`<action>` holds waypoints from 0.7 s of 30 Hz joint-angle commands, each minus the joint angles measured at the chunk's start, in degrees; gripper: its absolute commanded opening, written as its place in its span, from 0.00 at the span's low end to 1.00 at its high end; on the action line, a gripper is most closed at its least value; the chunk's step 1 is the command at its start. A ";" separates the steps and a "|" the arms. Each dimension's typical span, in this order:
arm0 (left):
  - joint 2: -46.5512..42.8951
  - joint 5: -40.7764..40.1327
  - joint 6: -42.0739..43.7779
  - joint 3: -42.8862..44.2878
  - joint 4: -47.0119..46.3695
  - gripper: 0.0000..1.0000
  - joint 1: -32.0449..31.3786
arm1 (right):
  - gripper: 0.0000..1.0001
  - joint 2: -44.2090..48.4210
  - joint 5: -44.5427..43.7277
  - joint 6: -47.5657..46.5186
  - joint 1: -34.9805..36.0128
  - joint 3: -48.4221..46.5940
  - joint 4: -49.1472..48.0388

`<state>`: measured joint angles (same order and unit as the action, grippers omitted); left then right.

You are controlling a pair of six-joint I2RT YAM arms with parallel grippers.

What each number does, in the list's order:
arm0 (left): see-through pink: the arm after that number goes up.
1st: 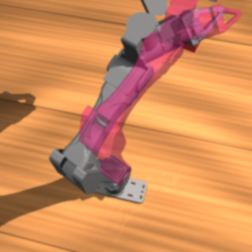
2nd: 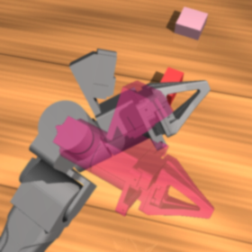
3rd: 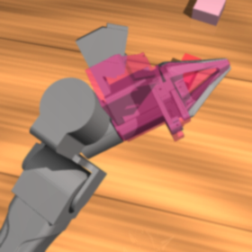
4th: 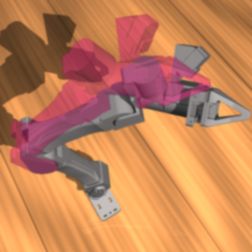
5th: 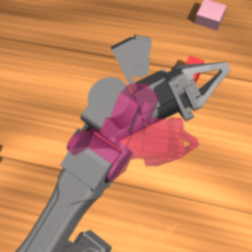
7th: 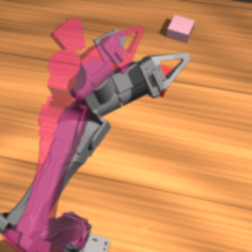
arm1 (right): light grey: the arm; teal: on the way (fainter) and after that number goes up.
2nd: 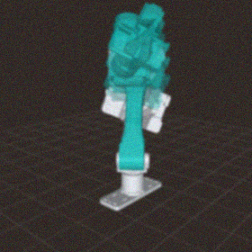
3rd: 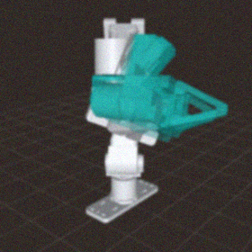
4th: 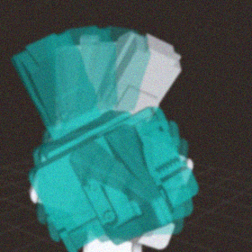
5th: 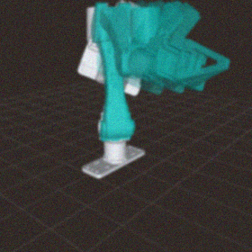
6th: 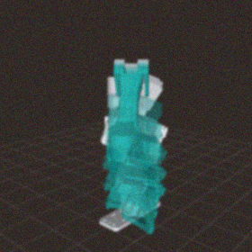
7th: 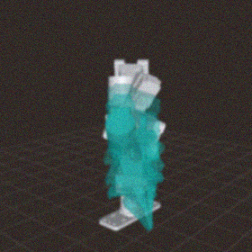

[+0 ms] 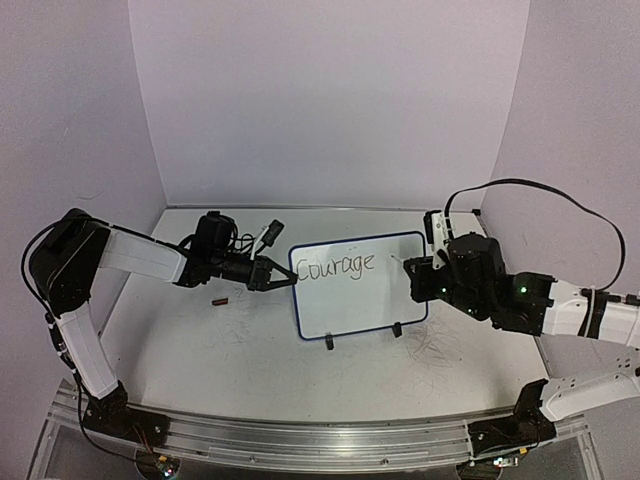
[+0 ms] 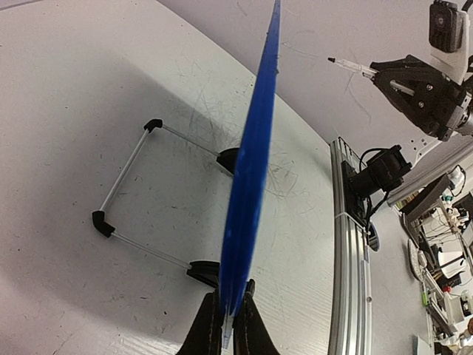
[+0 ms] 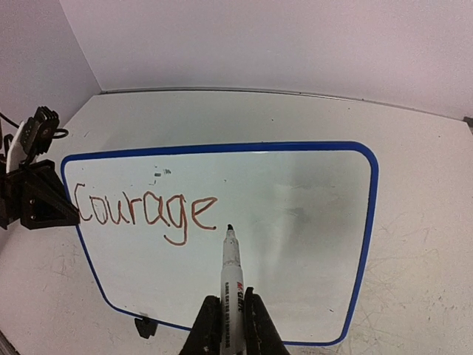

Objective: Write a sentence on the whiteboard

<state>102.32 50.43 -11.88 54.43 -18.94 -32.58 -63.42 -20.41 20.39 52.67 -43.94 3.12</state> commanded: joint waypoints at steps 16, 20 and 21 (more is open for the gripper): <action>-1.13 -1.49 1.88 0.94 5.97 0.00 -0.19 | 0.00 -0.68 -0.02 2.21 -3.02 -1.22 1.92; -0.99 -1.31 2.21 1.25 6.48 0.00 -0.21 | 0.00 -1.25 1.84 1.79 -3.75 -1.17 1.75; -0.99 -1.34 2.35 1.37 6.58 0.00 -0.21 | 0.00 -1.81 2.49 1.43 -3.80 -1.29 1.60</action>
<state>102.26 50.30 -10.92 54.43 -18.18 -32.60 -63.85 -19.98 22.94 49.46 -43.94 5.17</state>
